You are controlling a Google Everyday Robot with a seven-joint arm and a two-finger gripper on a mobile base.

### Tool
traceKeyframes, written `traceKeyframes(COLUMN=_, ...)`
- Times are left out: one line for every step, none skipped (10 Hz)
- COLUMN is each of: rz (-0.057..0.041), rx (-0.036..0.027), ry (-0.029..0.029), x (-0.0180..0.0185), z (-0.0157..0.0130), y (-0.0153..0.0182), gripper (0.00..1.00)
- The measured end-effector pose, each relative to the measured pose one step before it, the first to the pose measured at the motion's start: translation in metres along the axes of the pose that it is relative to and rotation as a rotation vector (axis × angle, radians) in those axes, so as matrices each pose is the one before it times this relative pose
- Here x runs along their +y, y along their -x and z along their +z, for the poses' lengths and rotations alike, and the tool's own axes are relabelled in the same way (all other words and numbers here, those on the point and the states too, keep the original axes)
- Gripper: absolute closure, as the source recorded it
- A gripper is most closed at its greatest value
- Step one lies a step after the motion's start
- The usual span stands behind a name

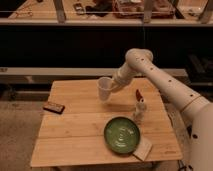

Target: Place the ceramic cup in the ceramic bowl

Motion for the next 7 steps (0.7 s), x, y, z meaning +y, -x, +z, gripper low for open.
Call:
traceKeyframes(rz=-0.00947, rx=-0.01627, ry=-0.02306, x=-0.00414, z=-0.02934, y=0.01373, gripper=1.0)
traceKeyframes(rz=-0.01125, rx=-0.01405, ry=-0.00622, x=0.00166, z=-0.01958, y=0.01617, gripper=1.0)
traceKeyframes(rz=-0.01579, rx=-0.01268, ry=0.0074, x=0.00734, z=-0.0167, y=0.02152, gripper=1.0)
traceKeyframes(rz=-0.01904, rx=-0.00553, ry=0.02098, x=0.01151, z=-0.01128, y=0.02291, gripper=1.0)
traceKeyframes(rz=-0.02184, rx=-0.00167, ry=0.04294, x=0.02204, z=-0.00797, y=0.03204, gripper=1.0)
traceKeyframes(rz=-0.01076, rx=0.00478, ry=0.02793, x=0.01381, z=-0.00309, y=0.01734, gripper=1.0)
traceKeyframes(rz=-0.00917, rx=0.01365, ry=0.02957, x=0.01455, z=-0.00251, y=0.01531, gripper=1.0)
